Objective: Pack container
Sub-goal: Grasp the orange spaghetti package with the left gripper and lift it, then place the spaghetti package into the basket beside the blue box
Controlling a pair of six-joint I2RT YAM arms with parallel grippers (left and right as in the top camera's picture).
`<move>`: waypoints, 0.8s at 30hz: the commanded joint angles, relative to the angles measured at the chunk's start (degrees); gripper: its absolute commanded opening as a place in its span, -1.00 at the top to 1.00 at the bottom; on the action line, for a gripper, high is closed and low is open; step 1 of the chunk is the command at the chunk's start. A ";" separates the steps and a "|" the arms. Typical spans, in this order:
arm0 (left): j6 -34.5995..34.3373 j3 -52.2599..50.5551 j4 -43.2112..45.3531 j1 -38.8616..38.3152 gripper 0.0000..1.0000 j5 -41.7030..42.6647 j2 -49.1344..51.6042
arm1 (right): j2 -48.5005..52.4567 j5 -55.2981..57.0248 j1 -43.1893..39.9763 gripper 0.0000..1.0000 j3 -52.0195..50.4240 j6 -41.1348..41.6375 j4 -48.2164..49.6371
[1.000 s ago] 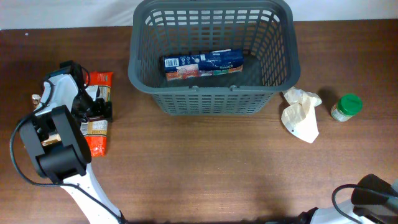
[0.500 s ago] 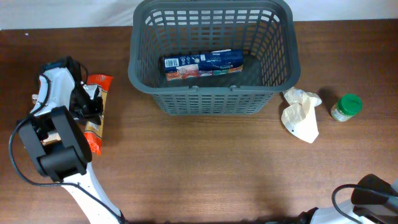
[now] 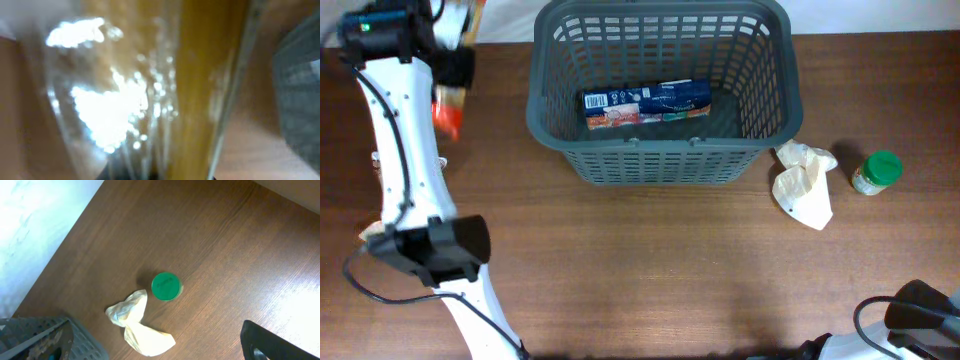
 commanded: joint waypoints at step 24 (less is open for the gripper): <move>51.23 -9.42 9.03 -28.65 0.97 9.31 4.90 | 0.52 0.72 -0.15 -0.97 0.50 0.44 -0.02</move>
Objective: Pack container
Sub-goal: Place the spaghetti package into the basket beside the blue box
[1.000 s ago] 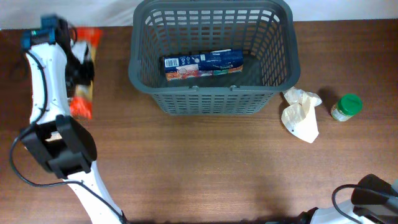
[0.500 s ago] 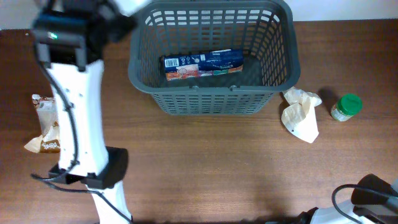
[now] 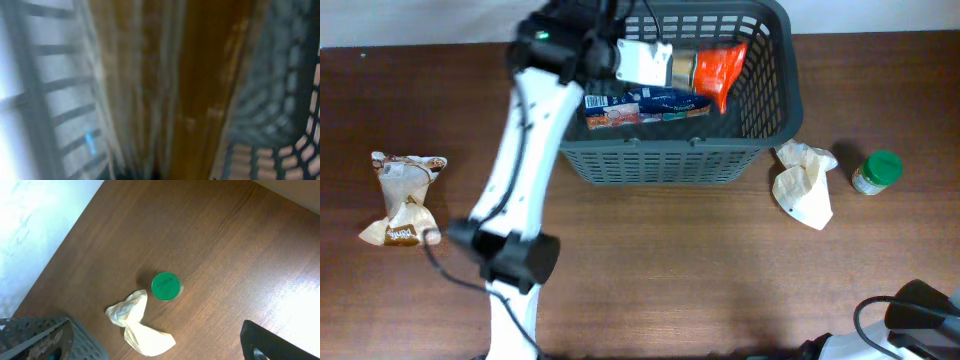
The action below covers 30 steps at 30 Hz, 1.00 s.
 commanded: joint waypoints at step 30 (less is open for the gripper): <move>-62.16 23.67 -18.75 21.53 -0.99 3.98 -2.95 | 0.52 0.74 -0.15 -0.97 0.50 0.48 -0.02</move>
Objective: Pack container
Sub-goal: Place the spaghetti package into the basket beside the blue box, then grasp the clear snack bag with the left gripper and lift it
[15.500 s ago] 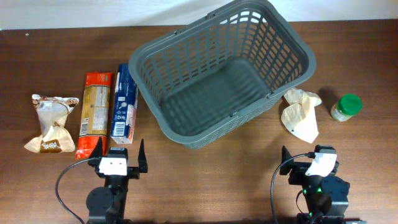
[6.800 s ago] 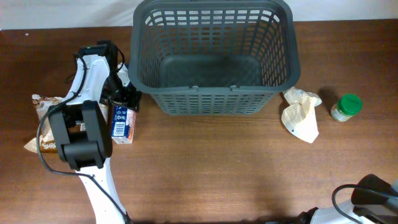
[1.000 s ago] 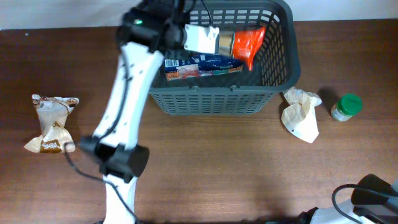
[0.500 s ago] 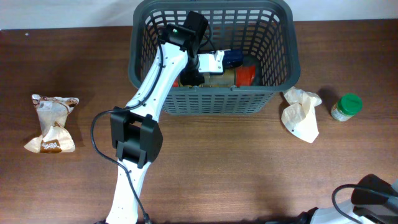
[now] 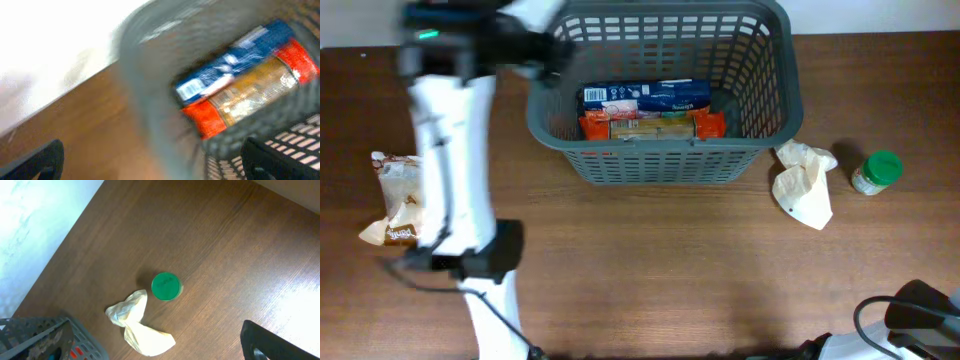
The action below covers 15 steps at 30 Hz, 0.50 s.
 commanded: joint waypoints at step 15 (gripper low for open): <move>-14.16 -34.34 -5.01 29.75 -0.99 -4.96 -2.71 | 0.52 0.72 -0.13 -0.97 0.50 0.46 -0.02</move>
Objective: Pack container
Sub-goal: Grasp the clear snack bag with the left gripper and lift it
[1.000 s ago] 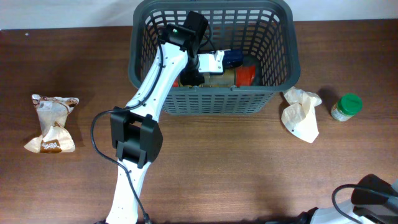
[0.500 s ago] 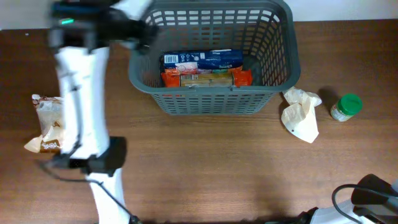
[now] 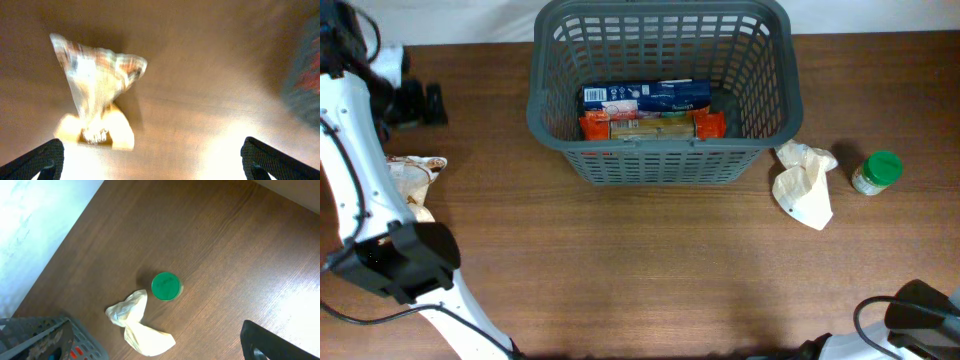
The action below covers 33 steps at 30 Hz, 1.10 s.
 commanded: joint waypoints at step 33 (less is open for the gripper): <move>17.44 -35.80 26.56 18.95 -0.99 3.34 -0.31 | 0.52 0.72 -0.13 -0.97 0.50 0.44 -0.02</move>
